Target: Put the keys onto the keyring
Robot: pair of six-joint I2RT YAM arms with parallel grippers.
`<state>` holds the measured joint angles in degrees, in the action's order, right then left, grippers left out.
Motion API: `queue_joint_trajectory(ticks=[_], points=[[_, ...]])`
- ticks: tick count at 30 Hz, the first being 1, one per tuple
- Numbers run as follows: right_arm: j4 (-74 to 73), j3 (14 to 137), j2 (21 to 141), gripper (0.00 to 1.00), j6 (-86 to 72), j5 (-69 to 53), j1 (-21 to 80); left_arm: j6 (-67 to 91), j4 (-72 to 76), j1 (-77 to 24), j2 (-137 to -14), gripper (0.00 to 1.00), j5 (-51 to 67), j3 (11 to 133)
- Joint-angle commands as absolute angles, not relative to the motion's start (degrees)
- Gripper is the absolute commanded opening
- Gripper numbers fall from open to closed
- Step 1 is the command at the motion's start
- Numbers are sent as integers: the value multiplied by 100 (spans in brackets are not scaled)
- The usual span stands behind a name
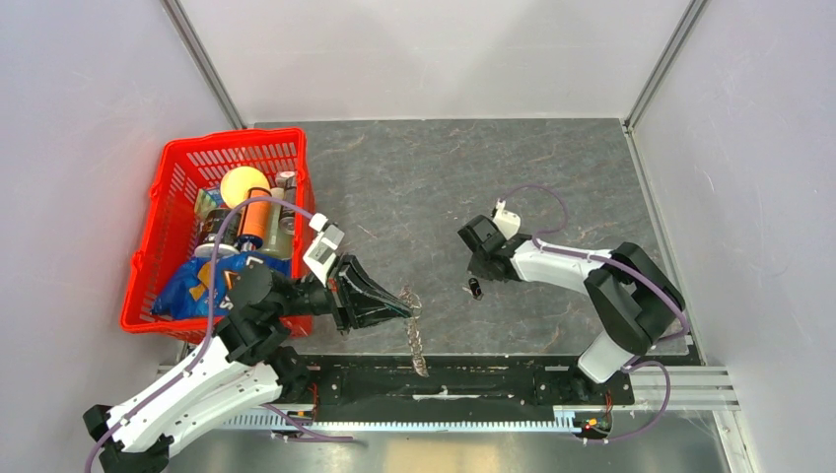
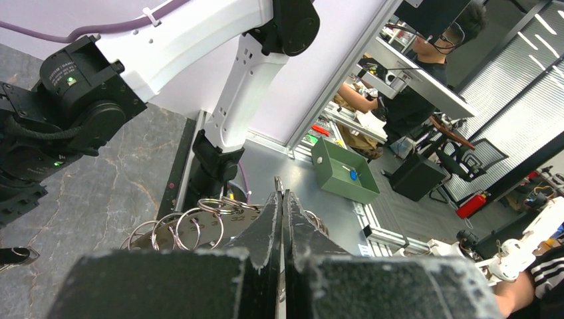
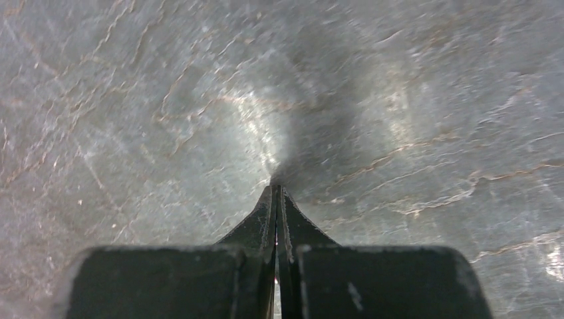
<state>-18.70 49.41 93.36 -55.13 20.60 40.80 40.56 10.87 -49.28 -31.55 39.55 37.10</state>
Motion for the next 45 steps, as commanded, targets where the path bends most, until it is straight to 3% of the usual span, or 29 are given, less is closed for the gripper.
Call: queue_joint_trajectory(ticks=[1,7,13,18,21,24,29,35,45], points=[[-2312,4799,9300,0,-5749,2581,3880,3885,1291,-4935,-3128,2,3937,3867],[-2205,4572,8819,0,-5832,2546,3768,3898,1305,-4939,-3117,2,3933,3867],[-2485,4867,8114,0,-4914,2140,3766,3968,1361,-4939,-3109,2,3956,3872],[-2666,4918,7461,47,-3925,1446,3768,3985,1395,-4939,-3042,2,3946,3835],[-2920,5066,7381,61,-3357,1081,3766,4022,1495,-4938,-3057,2,3971,3784],[-3044,5218,7532,67,-3038,786,3766,4098,1621,-4936,-3101,2,4023,3763],[-3076,5335,7986,65,-3019,455,3766,4147,1635,-4939,-3053,2,4076,3763],[-2692,5306,8480,55,-3059,21,3788,4157,1549,-4939,-2956,2,4069,3755],[-2850,5563,8743,12,-2908,-224,4257,4122,1388,-4942,-2883,2,4041,3797]])
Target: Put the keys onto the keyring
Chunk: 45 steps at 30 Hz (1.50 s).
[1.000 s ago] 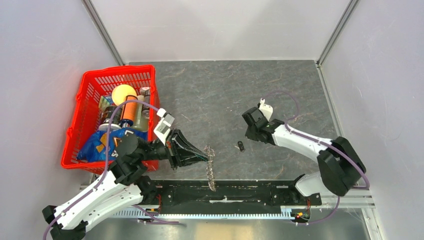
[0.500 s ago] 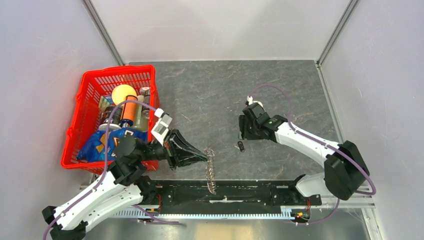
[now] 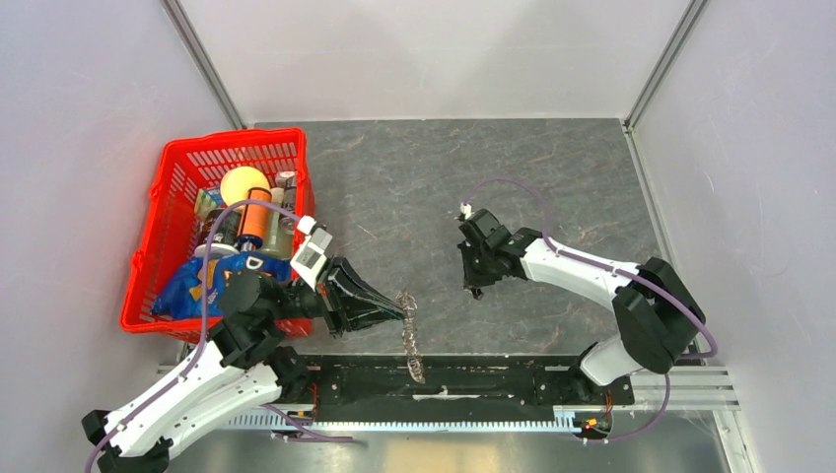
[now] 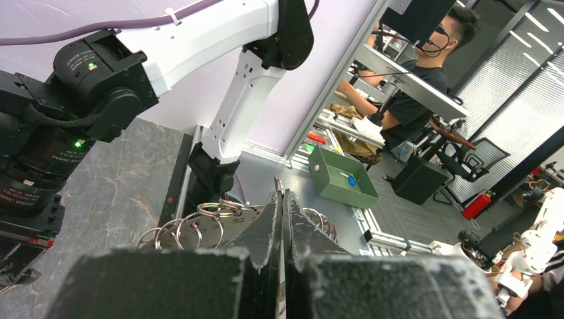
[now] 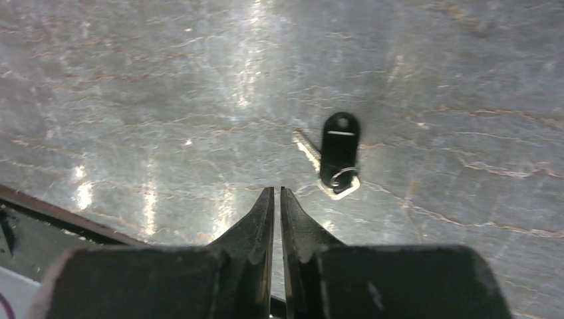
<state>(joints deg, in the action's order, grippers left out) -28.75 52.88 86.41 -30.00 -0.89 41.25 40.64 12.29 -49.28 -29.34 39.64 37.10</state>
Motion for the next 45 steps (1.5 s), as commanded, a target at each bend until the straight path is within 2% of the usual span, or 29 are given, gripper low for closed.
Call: queue_joint_trajectory(ticks=[1,5,23,31,45], points=[[-2873,5559,8787,9,-2916,-212,4270,4122,1388,-4939,-2898,2,4042,3797],[-2898,5495,8979,0,-2979,-127,4280,4115,1381,-4939,-2911,2,4025,3798],[-2630,5388,9571,0,-3192,-36,4287,4081,1405,-4939,-3057,2,4008,3814],[-2877,5360,9644,0,-3566,998,4233,4069,1403,-4939,-3100,2,3995,3832],[-2874,4541,8995,0,-4699,1899,3722,4125,1466,-4939,-3120,2,4003,3832]])
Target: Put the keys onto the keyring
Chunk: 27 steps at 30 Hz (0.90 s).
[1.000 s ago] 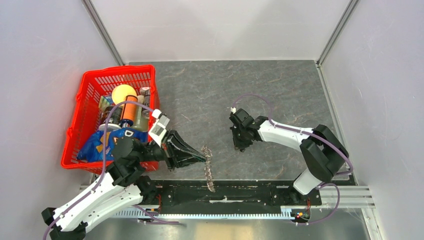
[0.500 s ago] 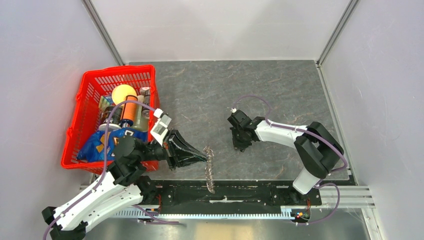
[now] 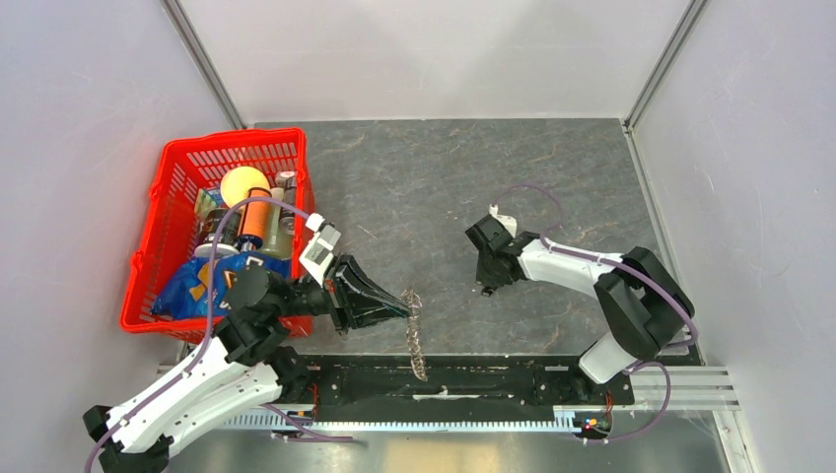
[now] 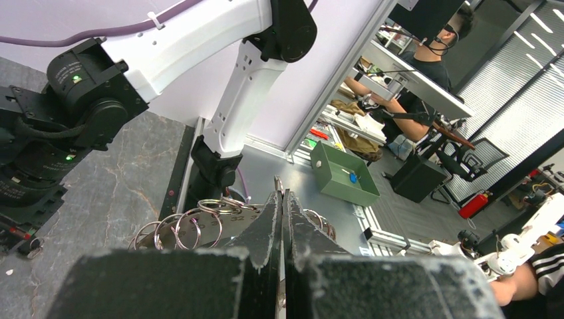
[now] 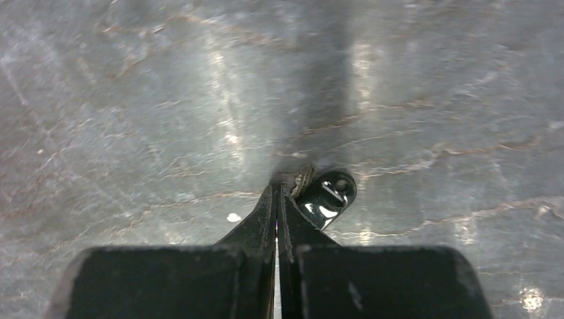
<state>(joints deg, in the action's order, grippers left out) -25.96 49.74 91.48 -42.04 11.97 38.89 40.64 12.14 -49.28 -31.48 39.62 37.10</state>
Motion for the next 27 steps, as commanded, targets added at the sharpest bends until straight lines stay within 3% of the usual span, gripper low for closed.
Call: queue_joint_trajectory(ticks=[1,17,27], points=[[-2874,4459,8897,0,-4790,1934,3687,4138,1484,-4939,-3112,2,4007,3832],[-3355,4201,6798,0,-5087,1985,3632,4250,1598,-4939,-2964,2,4008,3736],[-3498,4062,6413,29,-5332,1050,3686,4210,1568,-4939,-2940,2,4017,3705]])
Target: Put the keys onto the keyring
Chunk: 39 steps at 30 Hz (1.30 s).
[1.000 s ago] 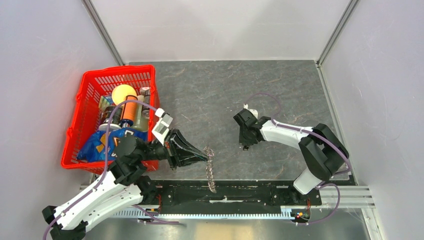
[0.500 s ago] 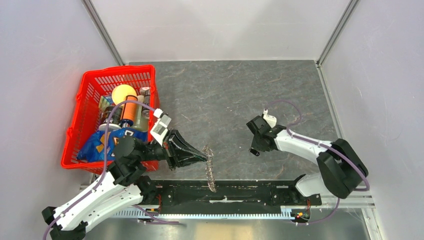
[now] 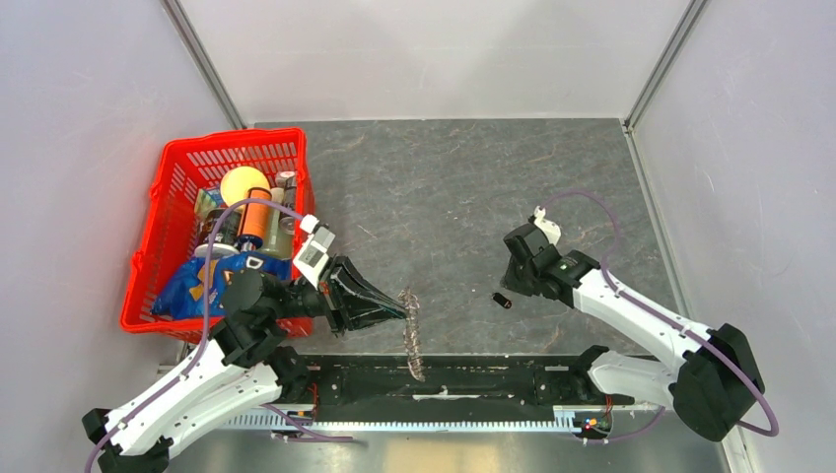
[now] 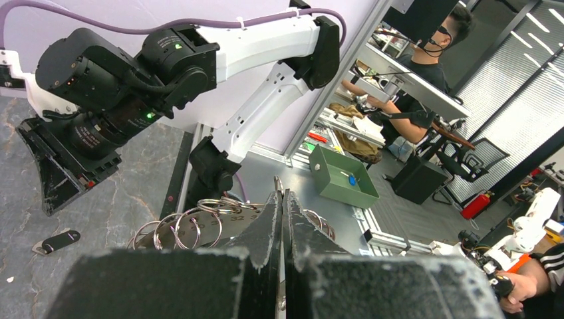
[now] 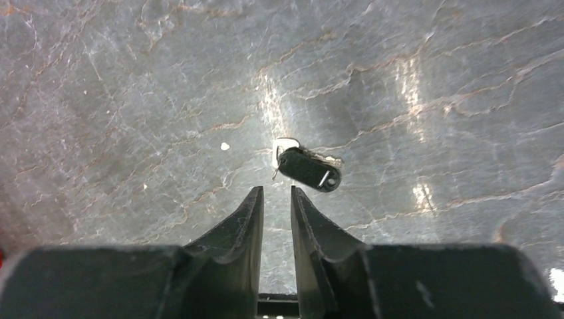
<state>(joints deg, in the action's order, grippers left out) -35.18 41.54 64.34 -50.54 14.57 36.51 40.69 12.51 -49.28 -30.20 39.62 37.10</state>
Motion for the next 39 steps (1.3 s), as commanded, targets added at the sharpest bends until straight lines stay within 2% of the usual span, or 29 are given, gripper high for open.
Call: queue_joint_trajectory(ticks=[1,8,23,39], points=[[-3413,3988,6433,31,-5417,973,3692,4210,1558,-4939,-2932,2,4013,3708],[-2998,3739,6665,37,-5774,922,3975,4157,1444,-4939,-2885,2,4025,3736],[-2861,3816,7389,37,-6282,1802,4375,4087,1321,-4939,-2813,2,4068,3728],[-2716,3951,7735,29,-6471,1973,4464,3949,1057,-4939,-2668,2,4043,3741]])
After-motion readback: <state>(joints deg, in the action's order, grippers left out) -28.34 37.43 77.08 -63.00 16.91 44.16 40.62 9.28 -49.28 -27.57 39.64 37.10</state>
